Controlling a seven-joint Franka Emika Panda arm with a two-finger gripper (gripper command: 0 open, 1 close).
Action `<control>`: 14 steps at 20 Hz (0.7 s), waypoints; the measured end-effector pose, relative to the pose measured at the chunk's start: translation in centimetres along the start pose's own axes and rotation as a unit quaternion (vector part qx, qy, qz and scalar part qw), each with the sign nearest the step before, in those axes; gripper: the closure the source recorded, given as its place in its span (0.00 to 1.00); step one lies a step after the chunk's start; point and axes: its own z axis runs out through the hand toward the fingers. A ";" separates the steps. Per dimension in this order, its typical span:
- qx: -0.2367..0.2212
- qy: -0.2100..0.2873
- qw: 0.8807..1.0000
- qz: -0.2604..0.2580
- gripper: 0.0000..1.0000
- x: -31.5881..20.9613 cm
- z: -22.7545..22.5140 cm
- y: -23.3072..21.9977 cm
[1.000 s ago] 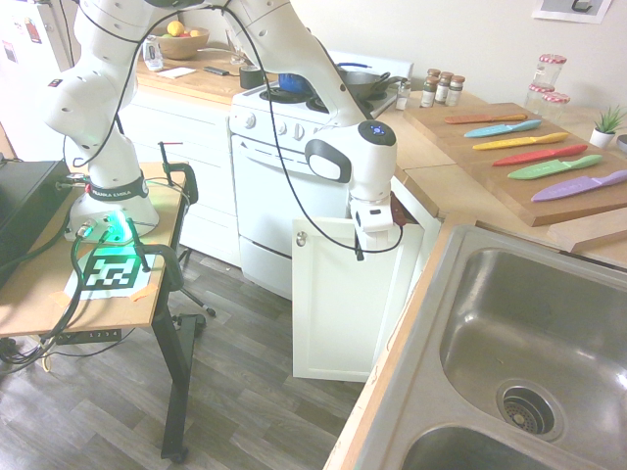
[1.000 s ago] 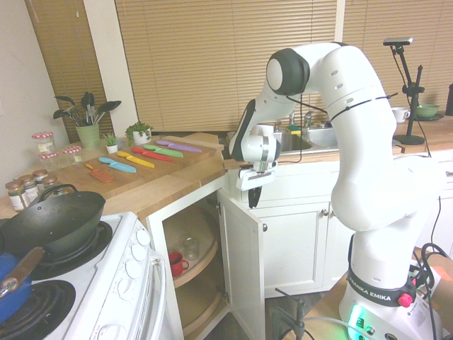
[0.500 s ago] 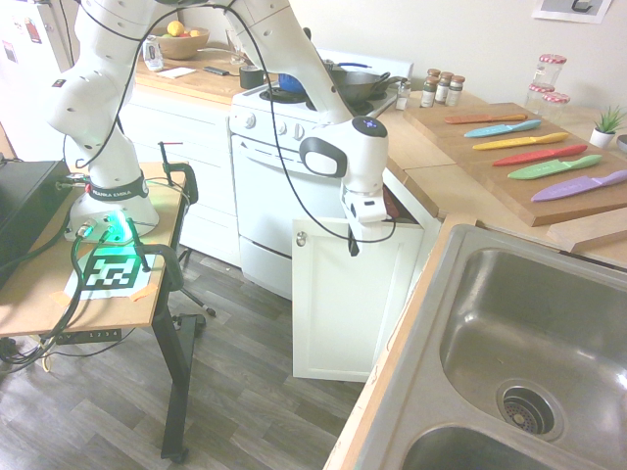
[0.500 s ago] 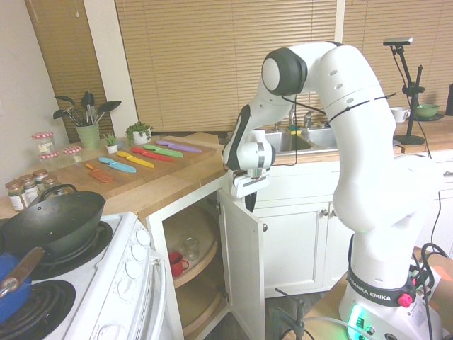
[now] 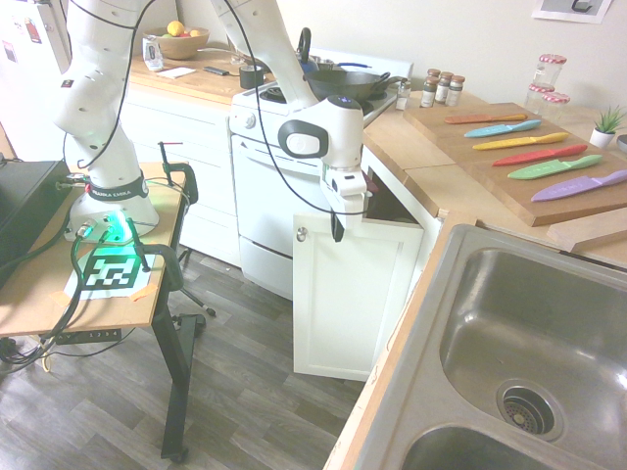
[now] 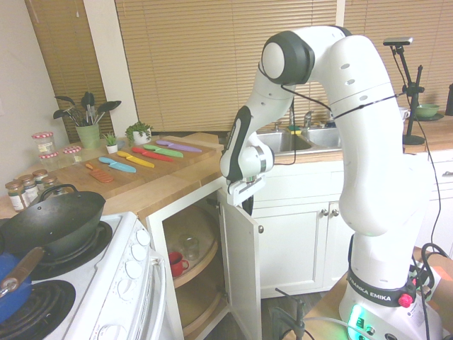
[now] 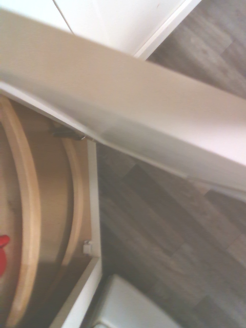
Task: Close the cabinet
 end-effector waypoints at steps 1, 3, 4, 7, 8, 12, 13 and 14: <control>-0.006 0.004 1.000 -0.004 1.00 -0.5 -0.1 -0.6; -0.015 0.011 1.000 -0.011 1.00 -1.4 -0.3 -2.1; -0.019 0.014 1.000 -0.014 1.00 -1.8 -0.4 -2.9; -0.028 0.019 0.999 -0.020 1.00 -2.9 -0.6 -5.0; -0.033 0.020 0.999 -0.022 1.00 -3.2 -0.8 -5.9; -0.050 0.024 0.998 -0.029 1.00 -4.3 -1.9 -10.2; -0.054 0.025 0.998 -0.031 1.00 -4.6 -2.2 -11.5; -0.057 0.025 0.998 -0.033 1.00 -4.9 -2.6 -12.7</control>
